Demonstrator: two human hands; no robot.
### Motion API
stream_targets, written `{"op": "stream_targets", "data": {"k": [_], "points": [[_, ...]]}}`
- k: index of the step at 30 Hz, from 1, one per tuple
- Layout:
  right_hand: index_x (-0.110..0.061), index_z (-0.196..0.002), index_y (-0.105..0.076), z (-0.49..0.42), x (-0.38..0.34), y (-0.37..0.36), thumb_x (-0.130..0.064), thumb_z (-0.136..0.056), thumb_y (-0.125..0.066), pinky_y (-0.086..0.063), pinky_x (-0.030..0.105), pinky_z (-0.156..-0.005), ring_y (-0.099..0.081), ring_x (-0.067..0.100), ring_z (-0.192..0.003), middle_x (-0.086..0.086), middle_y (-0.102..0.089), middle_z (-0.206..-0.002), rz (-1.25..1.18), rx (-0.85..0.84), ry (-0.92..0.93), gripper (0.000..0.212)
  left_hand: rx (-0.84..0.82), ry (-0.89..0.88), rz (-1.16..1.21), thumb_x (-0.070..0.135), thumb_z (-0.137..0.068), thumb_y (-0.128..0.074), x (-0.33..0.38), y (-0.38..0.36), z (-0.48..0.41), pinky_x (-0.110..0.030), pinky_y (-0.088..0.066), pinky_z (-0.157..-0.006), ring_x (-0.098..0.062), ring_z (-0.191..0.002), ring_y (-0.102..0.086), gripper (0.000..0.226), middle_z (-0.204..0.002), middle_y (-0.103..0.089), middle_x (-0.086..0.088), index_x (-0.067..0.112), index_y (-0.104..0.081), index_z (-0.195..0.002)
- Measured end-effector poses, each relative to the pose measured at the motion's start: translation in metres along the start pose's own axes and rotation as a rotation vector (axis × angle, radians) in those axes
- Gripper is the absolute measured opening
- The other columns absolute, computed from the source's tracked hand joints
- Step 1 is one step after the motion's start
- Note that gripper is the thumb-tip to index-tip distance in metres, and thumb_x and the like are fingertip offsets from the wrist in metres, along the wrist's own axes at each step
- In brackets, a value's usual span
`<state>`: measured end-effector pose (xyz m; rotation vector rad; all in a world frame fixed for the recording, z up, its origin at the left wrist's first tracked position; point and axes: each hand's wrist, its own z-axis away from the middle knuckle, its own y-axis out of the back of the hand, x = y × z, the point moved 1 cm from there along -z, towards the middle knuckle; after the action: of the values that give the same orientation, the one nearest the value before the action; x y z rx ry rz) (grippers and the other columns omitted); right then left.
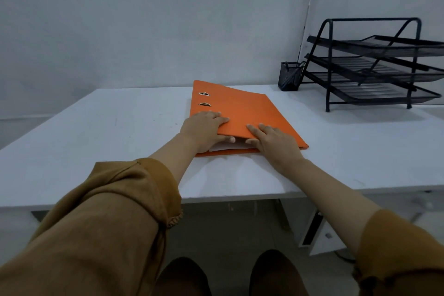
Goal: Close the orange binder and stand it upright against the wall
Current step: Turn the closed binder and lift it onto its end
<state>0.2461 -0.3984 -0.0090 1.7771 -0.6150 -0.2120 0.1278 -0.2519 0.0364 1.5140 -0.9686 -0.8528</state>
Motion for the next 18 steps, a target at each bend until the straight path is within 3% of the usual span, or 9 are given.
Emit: {"op": "stream_targets", "data": {"k": [12,18], "points": [[-0.024,-0.151,-0.007,-0.001,0.005,0.002,-0.038,-0.095,-0.046,-0.041,0.05,-0.104,-0.029,0.037,-0.141,0.016,-0.021,-0.156,0.045,-0.161,0.077,0.07,0.037,-0.008,-0.047,0.063,-0.082,-0.045,0.005,-0.002,0.002,-0.041,-0.029,-0.112,-0.021,-0.142,-0.028,0.07,-0.154,-0.032,0.002,0.03,-0.033,-0.143],[-0.029,-0.151,-0.008,-0.011,0.013,-0.003,-0.042,-0.099,-0.032,-0.022,0.049,-0.116,-0.015,0.031,-0.147,0.009,-0.014,-0.16,-0.187,-0.228,-0.015,0.059,0.067,-0.023,0.039,0.053,-0.084,-0.052,0.001,-0.005,-0.004,-0.038,-0.033,-0.108,-0.02,-0.137,-0.033,0.061,-0.15,-0.038,0.001,0.029,-0.041,-0.139]]}}
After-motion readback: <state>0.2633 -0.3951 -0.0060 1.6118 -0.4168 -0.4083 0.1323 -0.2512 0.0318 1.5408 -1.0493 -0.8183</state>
